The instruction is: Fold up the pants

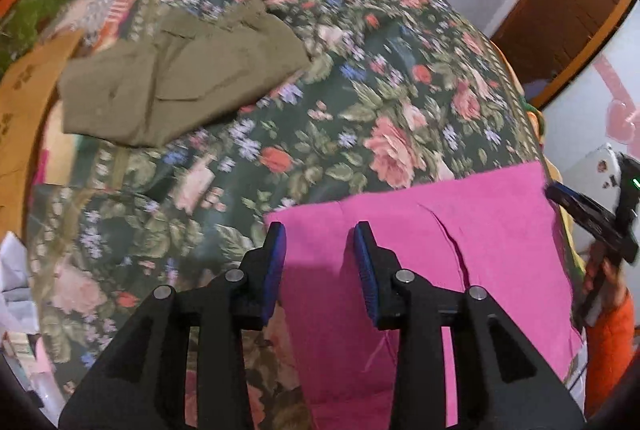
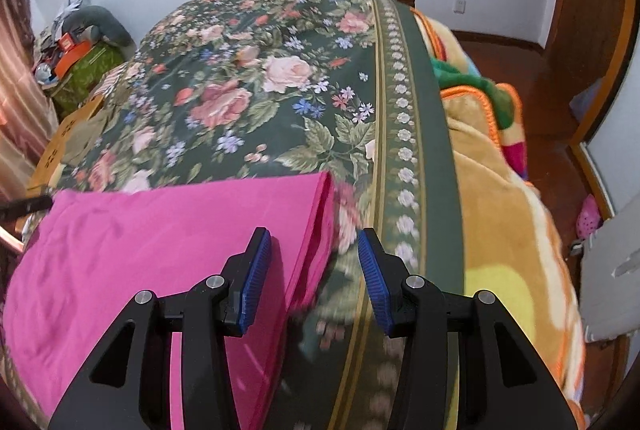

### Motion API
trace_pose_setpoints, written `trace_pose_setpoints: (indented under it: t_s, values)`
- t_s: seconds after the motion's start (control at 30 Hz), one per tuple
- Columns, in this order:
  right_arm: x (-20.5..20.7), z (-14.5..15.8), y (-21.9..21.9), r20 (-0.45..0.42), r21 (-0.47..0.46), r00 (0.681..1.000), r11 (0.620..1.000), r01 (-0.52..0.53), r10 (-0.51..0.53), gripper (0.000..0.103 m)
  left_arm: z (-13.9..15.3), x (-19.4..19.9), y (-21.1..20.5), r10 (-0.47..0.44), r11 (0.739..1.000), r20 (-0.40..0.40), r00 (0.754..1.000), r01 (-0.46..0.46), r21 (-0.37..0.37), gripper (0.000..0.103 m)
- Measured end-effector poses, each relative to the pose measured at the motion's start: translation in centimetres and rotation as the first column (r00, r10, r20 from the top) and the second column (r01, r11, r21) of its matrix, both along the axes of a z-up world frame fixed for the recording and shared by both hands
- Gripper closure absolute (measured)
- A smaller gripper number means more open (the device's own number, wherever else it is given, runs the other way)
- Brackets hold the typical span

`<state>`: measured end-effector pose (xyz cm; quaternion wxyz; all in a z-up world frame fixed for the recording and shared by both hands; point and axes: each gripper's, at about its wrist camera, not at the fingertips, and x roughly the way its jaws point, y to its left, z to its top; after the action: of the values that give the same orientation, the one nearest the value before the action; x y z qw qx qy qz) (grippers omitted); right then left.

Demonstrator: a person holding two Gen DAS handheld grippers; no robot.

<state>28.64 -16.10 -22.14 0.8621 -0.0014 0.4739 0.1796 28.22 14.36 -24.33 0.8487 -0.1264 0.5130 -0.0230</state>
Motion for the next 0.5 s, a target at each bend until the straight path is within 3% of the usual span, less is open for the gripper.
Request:
trace_pose_setpoints:
  t_s: [0.13, 0.23, 0.27, 0.37, 0.5]
  values:
    - [1.4, -1.2, 0.6, -0.04, 0.047, 0.999, 0.999, -0.023, 0.025, 0.064, 0.1, -0.3, -0.9, -0.053, 0.999, 0.027, 0.998, 0.053, -0.008, 0.089]
    - [1.6, -1.4, 1.4, -0.032, 0.064, 0.998, 0.996, -0.057, 0.059, 0.093, 0.4, -0.6, -1.7, -0.066, 0.996, 0.053, 0.996, 0.062, 0.07, 0.097]
    - [1.5, -1.4, 1.6, -0.022, 0.042, 0.998, 0.998, -0.057, 0.058, 0.095, 0.5, -0.7, -1.9, -0.062, 0.993, 0.057, 0.996, 0.056, 0.105, 0.103]
    - [1.3, -1.4, 2.1, 0.017, -0.014, 0.998, 0.998, -0.062, 0.062, 0.098, 0.1, -1.0, -1.7, -0.035, 0.979, 0.057, 0.998, 0.023, 0.201, 0.103]
    - [1.7, -1.7, 2.0, 0.024, -0.061, 0.999, 0.997, -0.037, 0.038, 0.1, -1.3, -1.9, 0.1, 0.002, 0.98, 0.019, 1.0, -0.005, 0.199, 0.103]
